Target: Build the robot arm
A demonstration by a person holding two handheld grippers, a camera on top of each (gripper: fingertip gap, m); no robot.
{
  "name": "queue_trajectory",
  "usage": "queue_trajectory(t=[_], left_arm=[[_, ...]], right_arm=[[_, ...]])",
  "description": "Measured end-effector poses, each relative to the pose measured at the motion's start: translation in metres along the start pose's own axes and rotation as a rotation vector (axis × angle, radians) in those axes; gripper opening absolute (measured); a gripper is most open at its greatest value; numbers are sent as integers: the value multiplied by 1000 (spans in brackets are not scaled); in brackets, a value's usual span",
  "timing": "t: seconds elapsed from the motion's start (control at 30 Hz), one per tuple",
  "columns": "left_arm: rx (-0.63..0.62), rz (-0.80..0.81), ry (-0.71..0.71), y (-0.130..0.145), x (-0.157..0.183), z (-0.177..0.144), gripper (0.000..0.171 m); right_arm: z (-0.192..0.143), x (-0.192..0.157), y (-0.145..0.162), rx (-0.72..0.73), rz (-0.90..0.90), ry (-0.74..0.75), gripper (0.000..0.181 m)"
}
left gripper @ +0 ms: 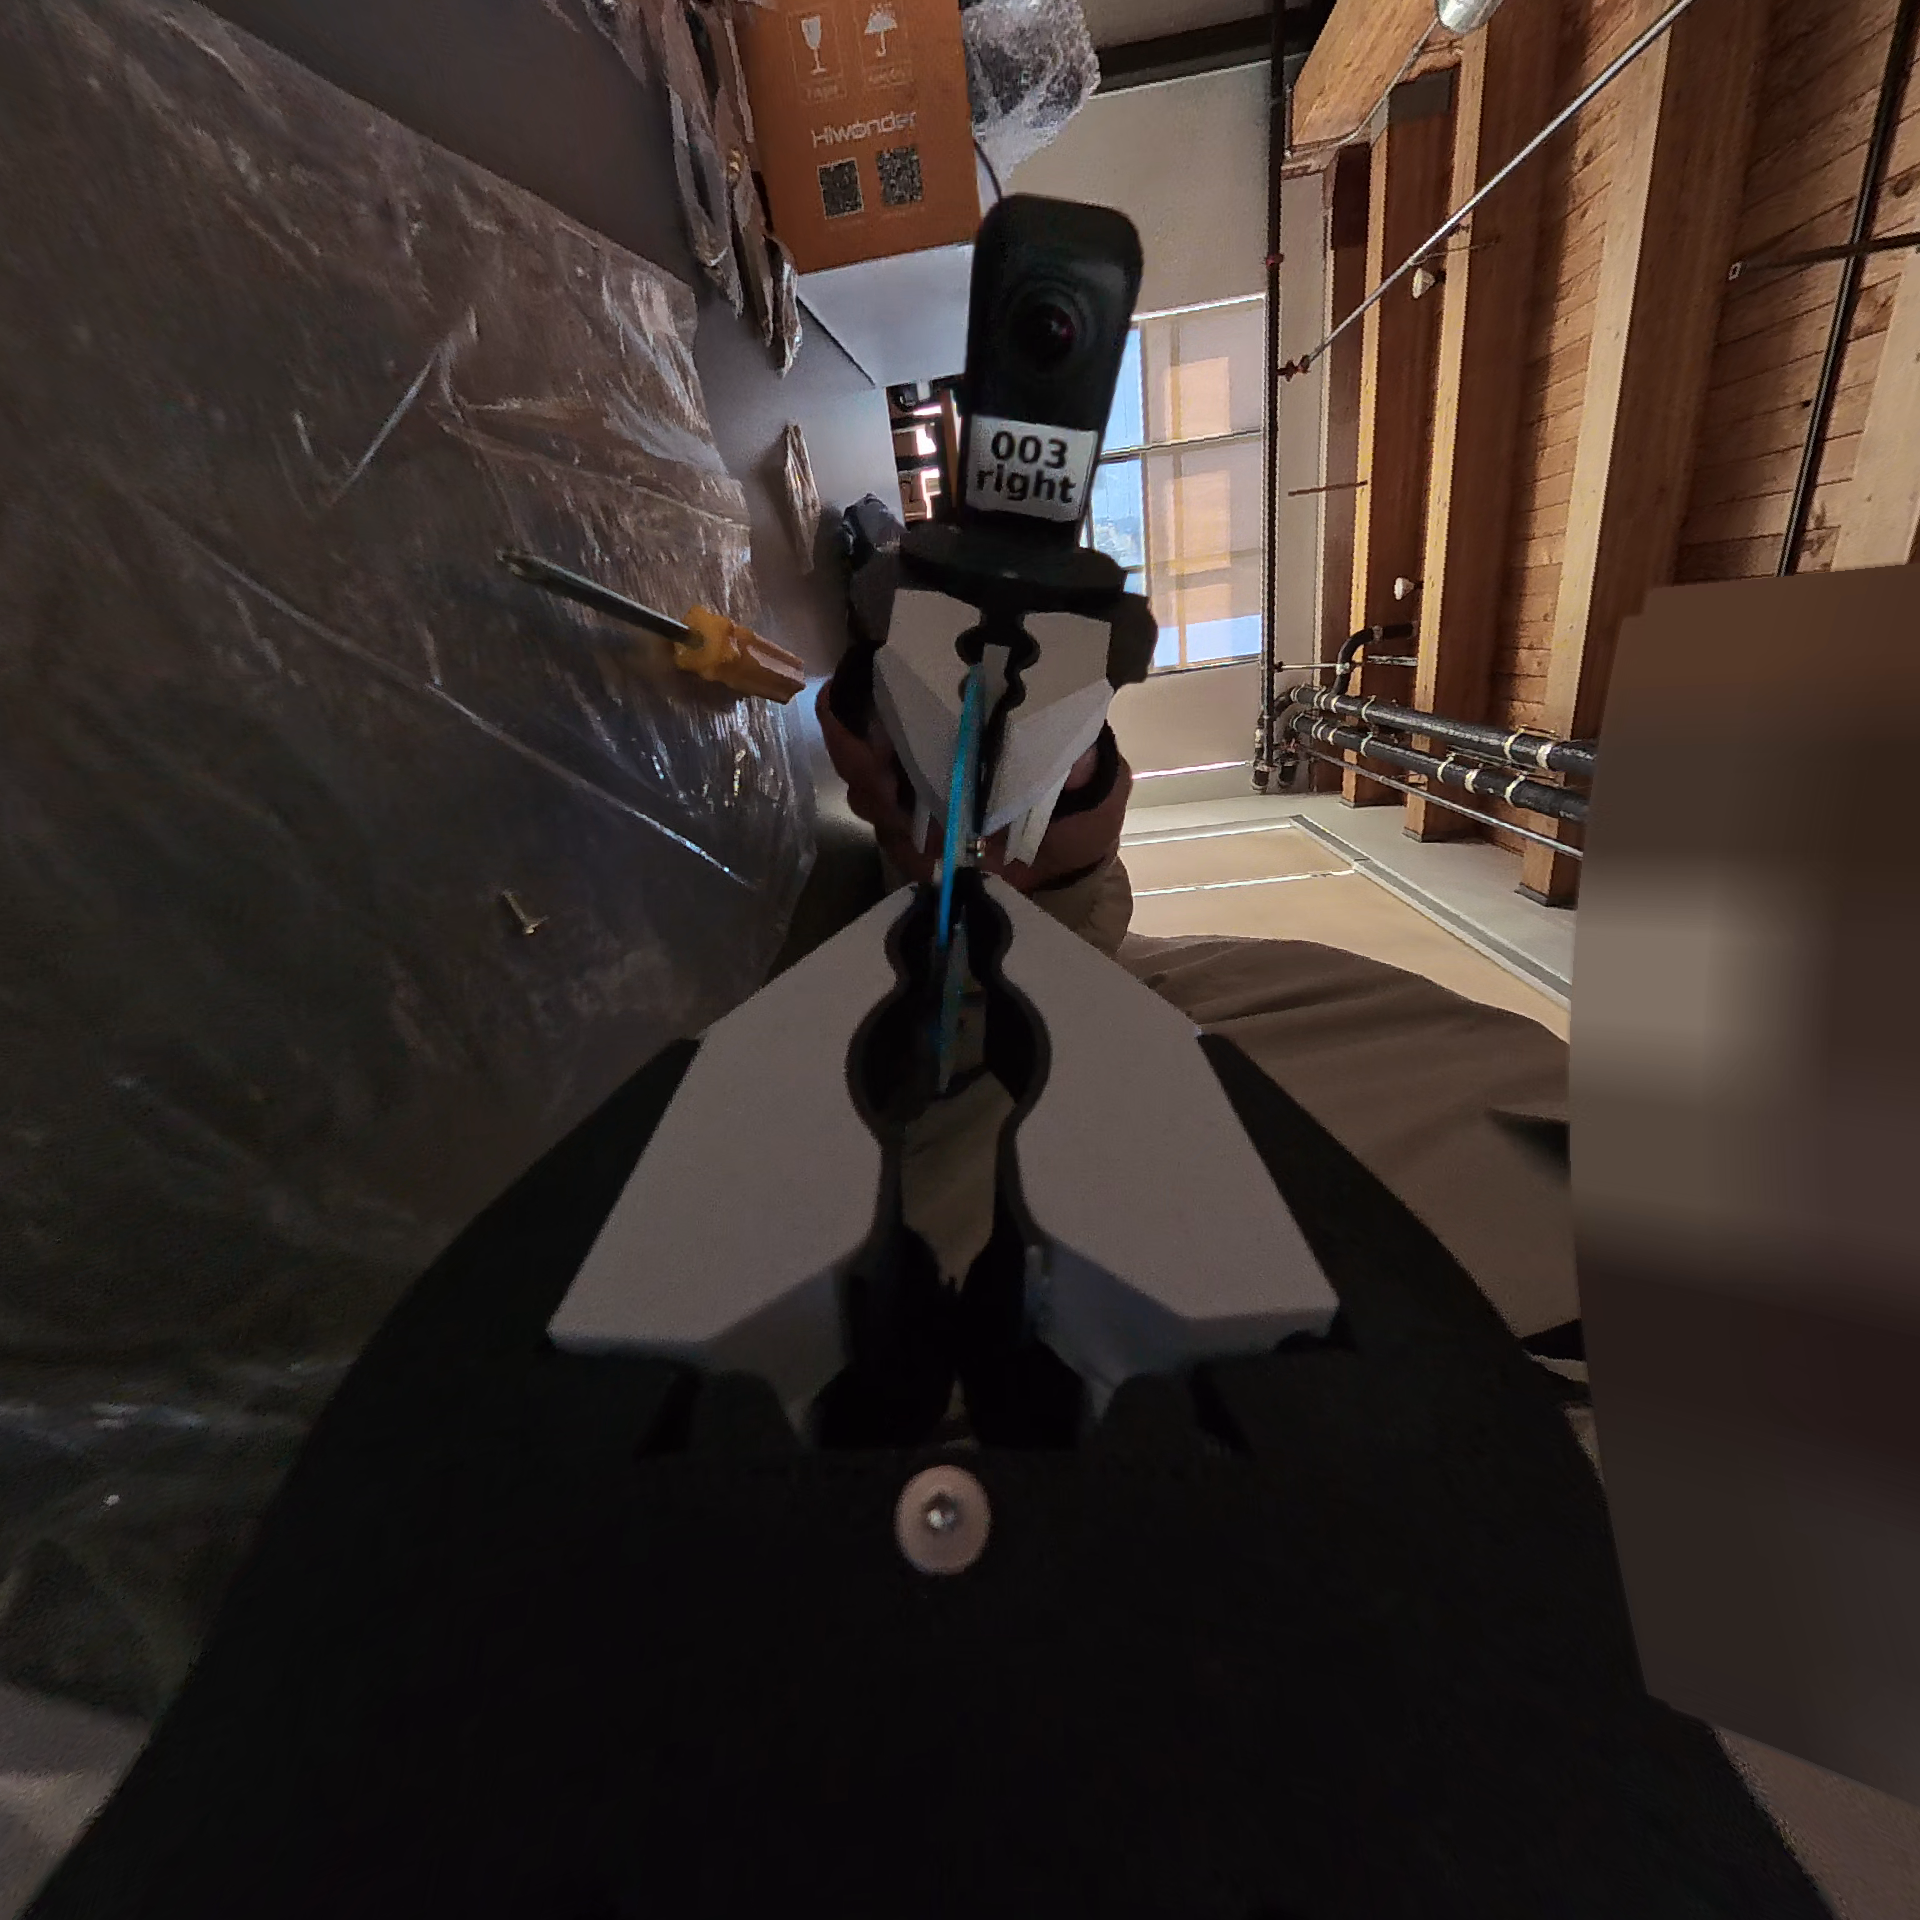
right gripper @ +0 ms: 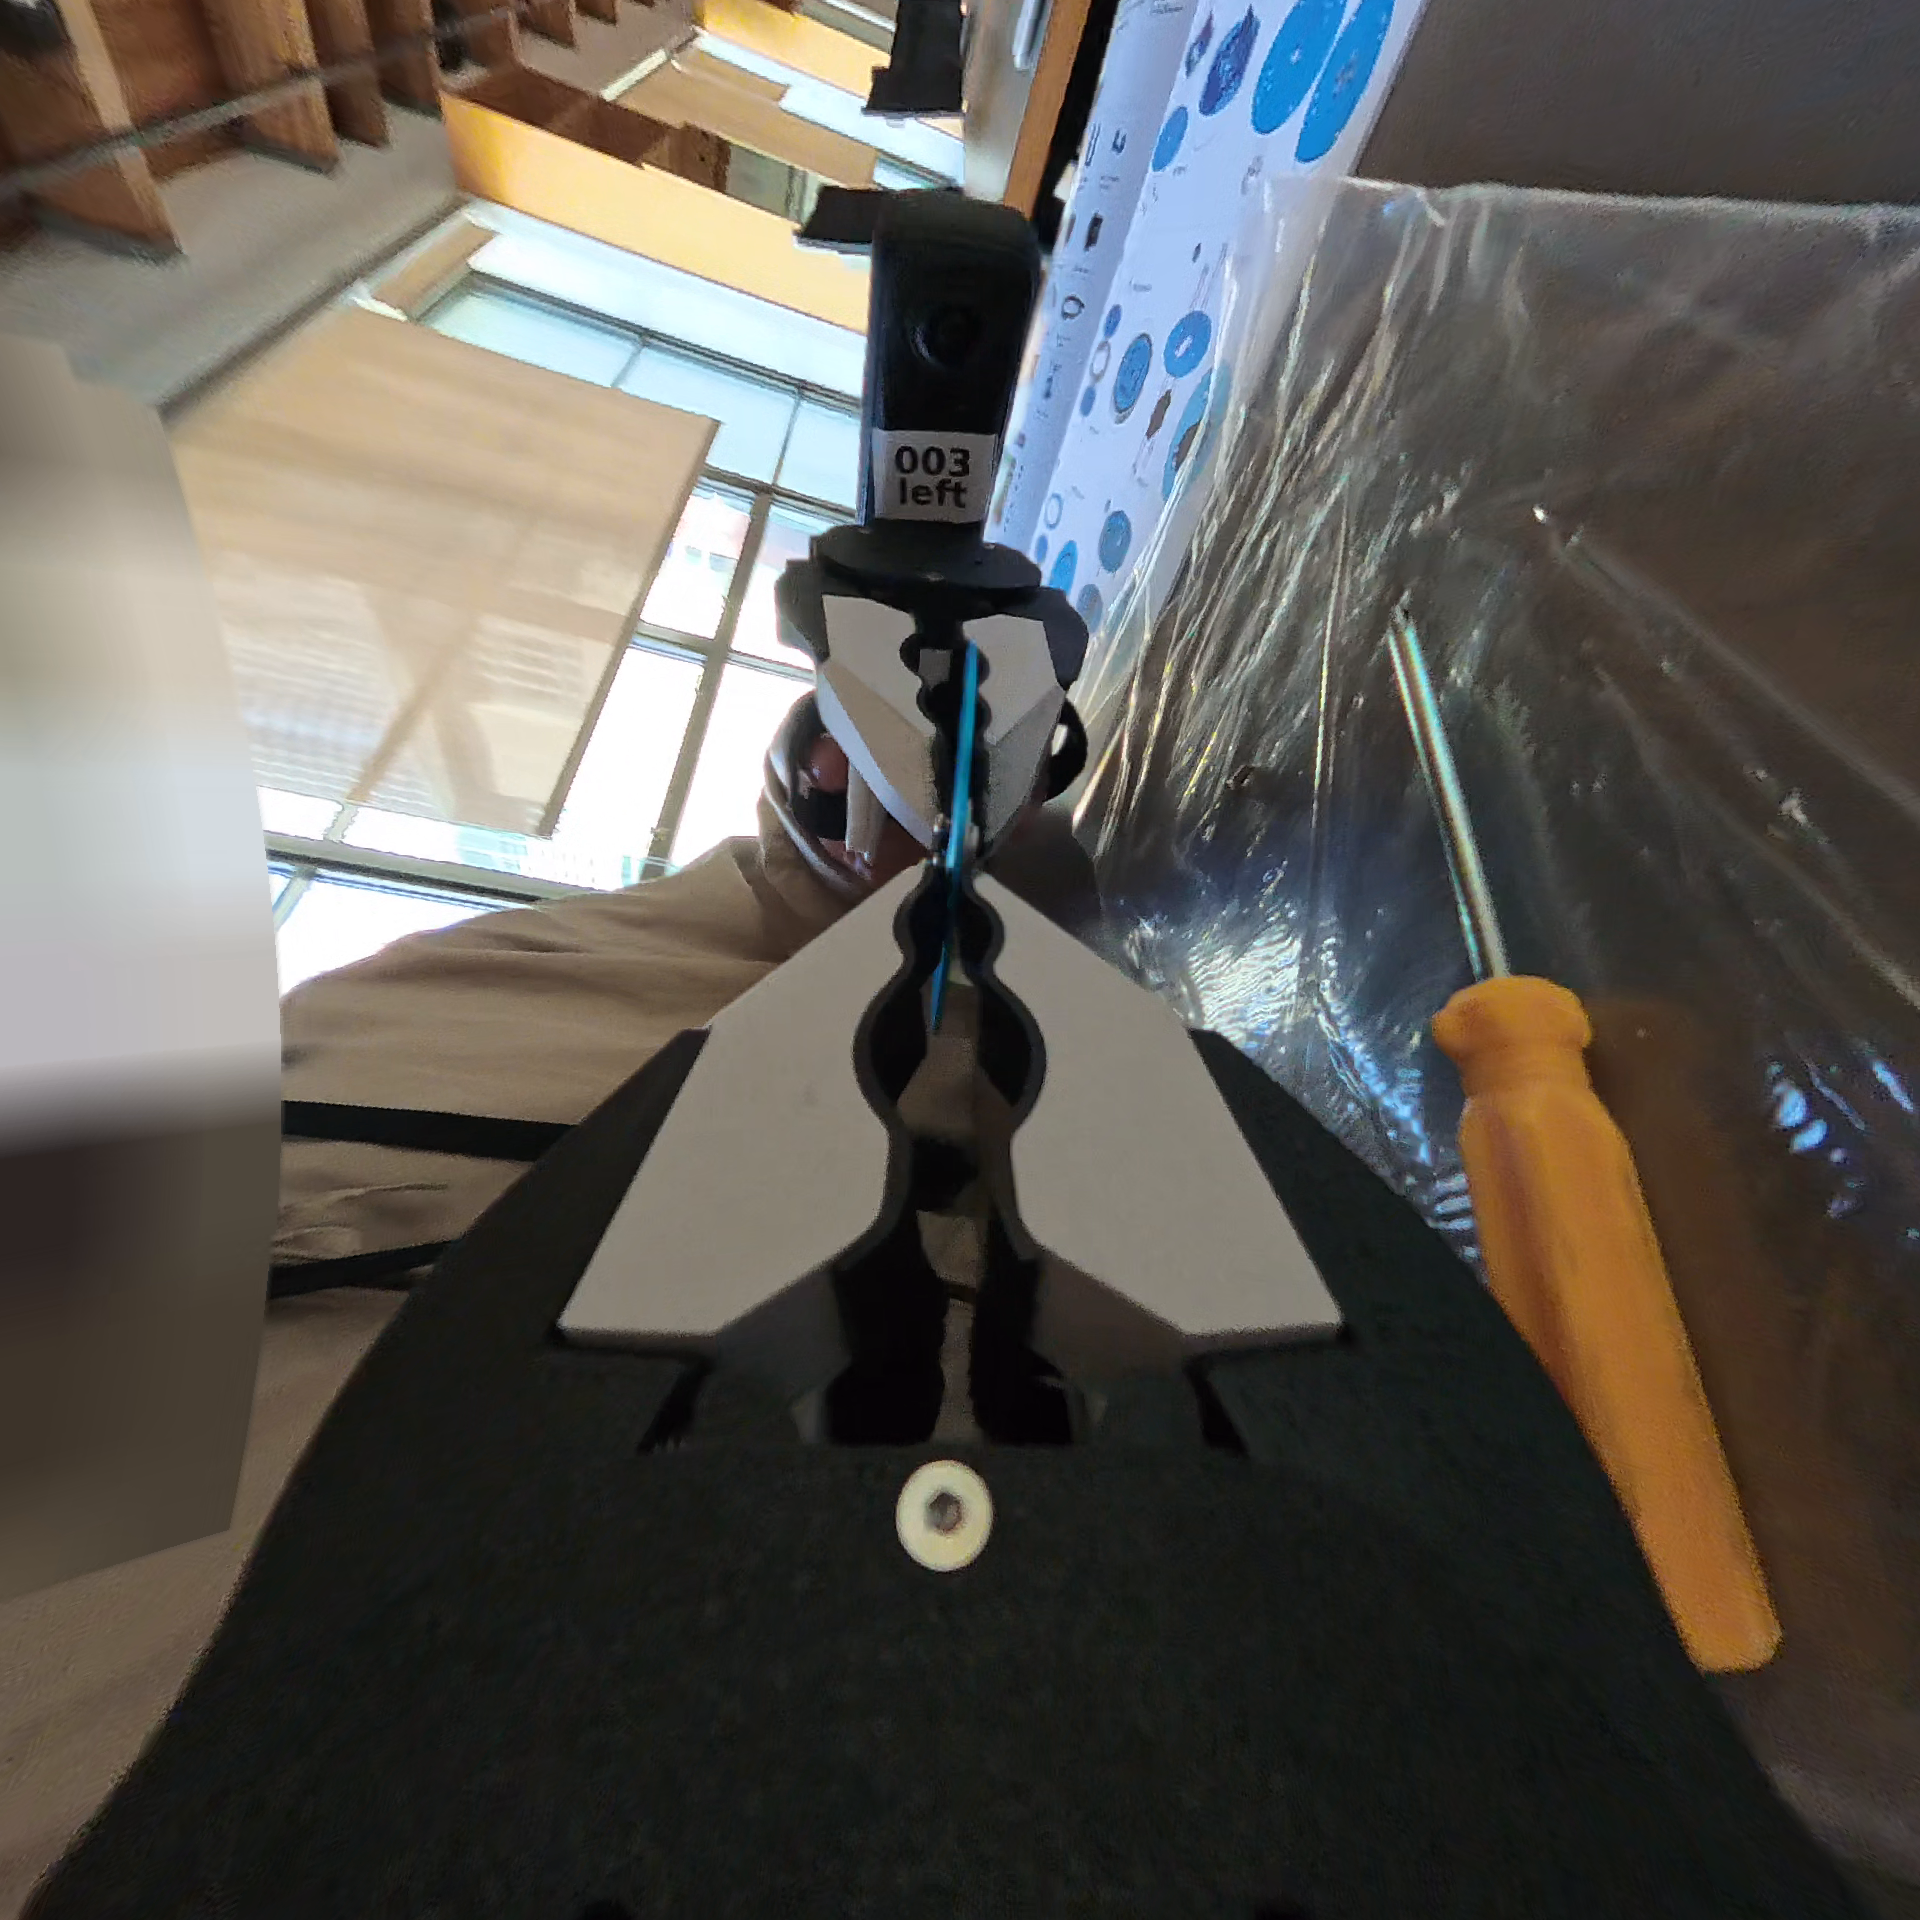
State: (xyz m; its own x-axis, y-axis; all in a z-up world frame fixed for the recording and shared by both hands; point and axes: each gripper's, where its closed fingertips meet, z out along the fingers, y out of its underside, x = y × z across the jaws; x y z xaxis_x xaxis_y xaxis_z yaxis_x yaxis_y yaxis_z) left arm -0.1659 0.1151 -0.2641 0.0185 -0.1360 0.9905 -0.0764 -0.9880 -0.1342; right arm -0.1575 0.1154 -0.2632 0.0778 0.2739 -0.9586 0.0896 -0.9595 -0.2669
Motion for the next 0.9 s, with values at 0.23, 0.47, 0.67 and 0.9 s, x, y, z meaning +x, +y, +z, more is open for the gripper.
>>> queue_trajectory(t=[0.23,0.47,0.67,0.9], left_arm=[[29,21,20,0,5,-2,7],[84,15,23,-4,2,-6,13],[120,53,-13,-5,-1,-14,15],[140,56,-16,4,3,-19,11]], right_arm=[[1,-2,1,67,171,-150,0],[1,3,0,85,201,-148,0],[2,2,1,83,179,-127,0],[0,6,-1,99,164,-100,0]])
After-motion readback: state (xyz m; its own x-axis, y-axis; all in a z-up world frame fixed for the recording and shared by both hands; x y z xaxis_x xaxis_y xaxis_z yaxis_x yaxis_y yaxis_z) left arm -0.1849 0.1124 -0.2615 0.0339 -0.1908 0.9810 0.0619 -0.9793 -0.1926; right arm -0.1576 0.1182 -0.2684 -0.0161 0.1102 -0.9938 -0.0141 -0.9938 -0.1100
